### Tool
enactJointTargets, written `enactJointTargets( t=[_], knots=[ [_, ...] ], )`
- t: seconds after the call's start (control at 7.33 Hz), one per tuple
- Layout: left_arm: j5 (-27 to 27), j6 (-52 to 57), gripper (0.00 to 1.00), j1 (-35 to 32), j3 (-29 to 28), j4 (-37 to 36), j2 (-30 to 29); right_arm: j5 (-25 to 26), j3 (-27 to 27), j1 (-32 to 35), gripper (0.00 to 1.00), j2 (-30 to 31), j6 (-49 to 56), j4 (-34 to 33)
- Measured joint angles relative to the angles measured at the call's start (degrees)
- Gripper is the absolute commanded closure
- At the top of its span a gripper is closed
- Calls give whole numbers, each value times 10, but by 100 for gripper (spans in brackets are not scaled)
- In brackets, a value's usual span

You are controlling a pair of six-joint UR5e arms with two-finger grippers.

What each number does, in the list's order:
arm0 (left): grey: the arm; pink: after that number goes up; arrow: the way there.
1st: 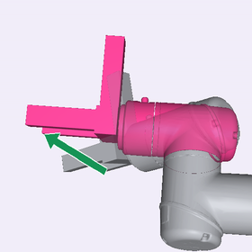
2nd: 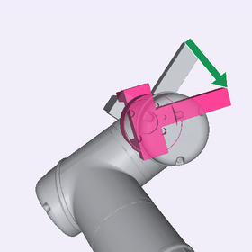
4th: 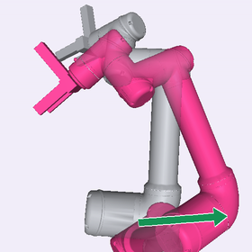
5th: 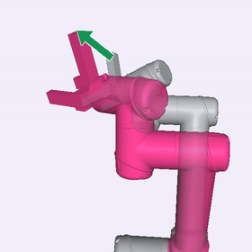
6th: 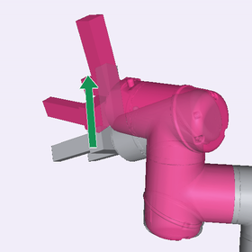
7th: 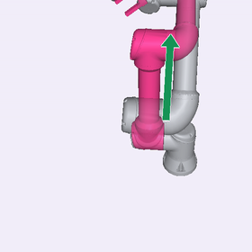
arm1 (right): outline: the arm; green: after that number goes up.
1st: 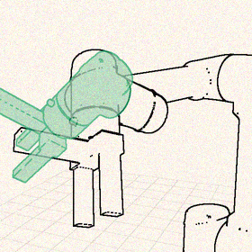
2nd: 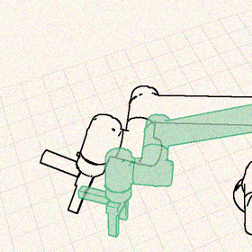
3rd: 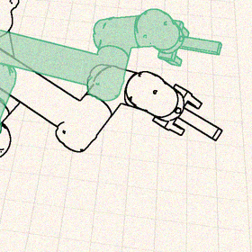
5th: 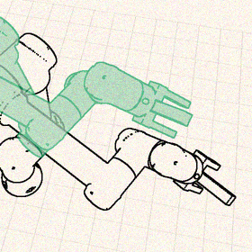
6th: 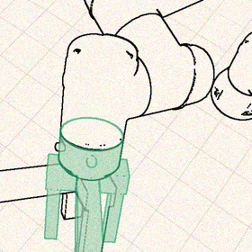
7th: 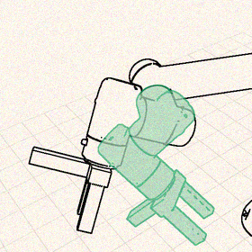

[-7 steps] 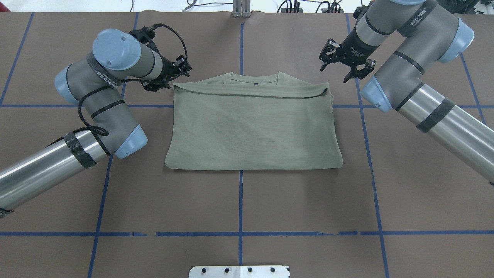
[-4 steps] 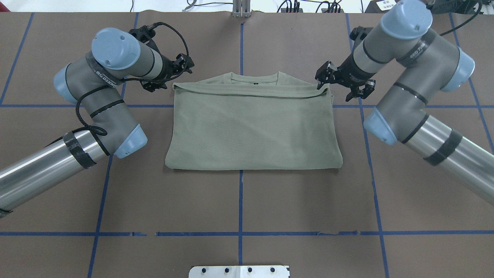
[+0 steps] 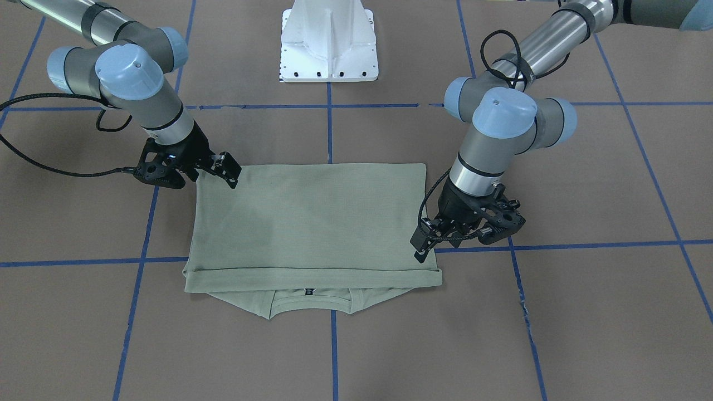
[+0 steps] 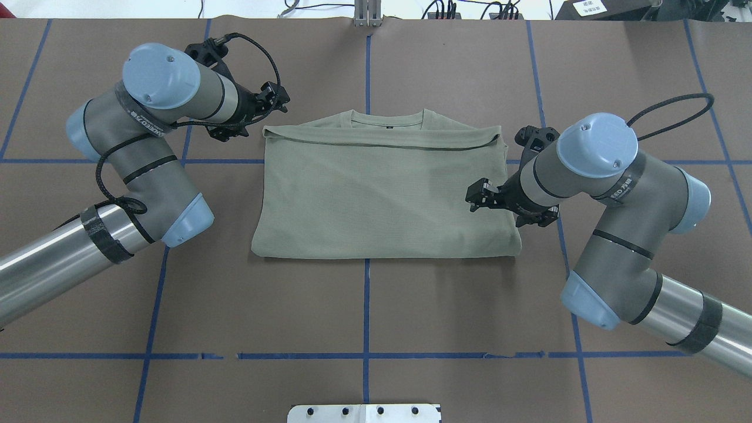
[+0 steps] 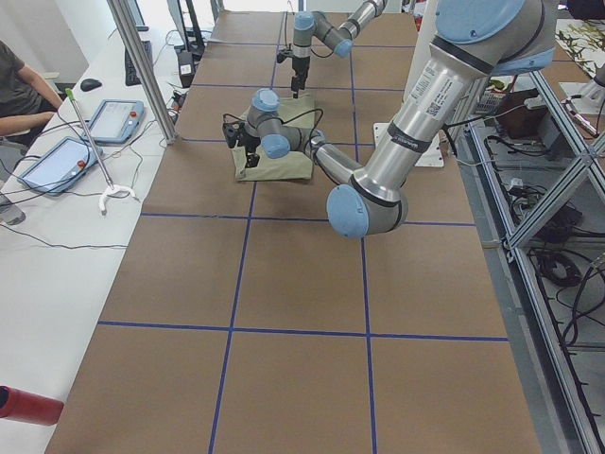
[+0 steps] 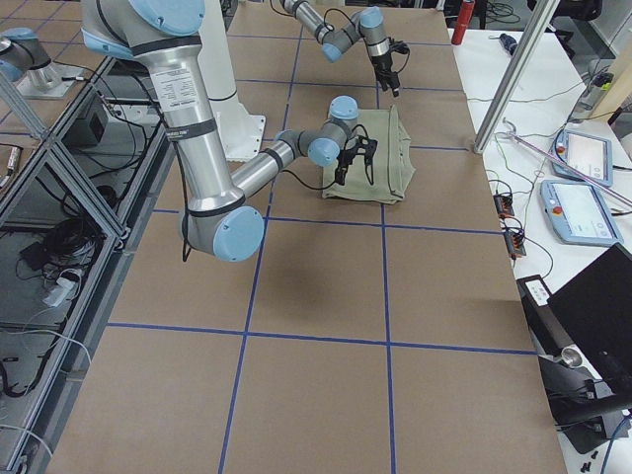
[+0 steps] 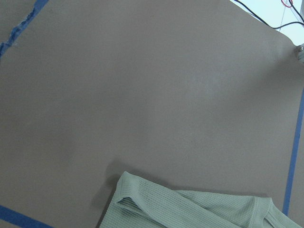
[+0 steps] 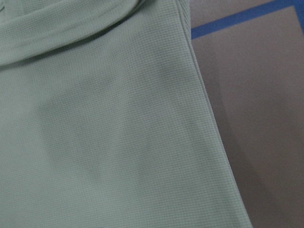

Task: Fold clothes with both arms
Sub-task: 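Move the right gripper to the folded bundle's near corner and grasp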

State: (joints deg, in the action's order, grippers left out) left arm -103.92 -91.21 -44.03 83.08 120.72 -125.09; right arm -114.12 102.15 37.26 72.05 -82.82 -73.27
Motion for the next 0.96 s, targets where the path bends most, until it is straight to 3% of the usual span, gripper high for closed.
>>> enactJointTargets(
  t=[0.41, 0.68, 0.82, 0.96],
  knots=[
    [0, -5, 0, 1, 10, 0, 1, 8, 3, -9, 2, 29, -7, 0],
    [0, -5, 0, 2, 12, -1, 1, 8, 2, -17, 14, 32, -8, 0],
    [0, -5, 0, 2, 15, -1, 1, 8, 0, -20, 41, 32, -8, 0],
    [0, -5, 0, 2, 19, -4, 1, 9, -2, -23, 90, 31, -8, 0]
  ],
)
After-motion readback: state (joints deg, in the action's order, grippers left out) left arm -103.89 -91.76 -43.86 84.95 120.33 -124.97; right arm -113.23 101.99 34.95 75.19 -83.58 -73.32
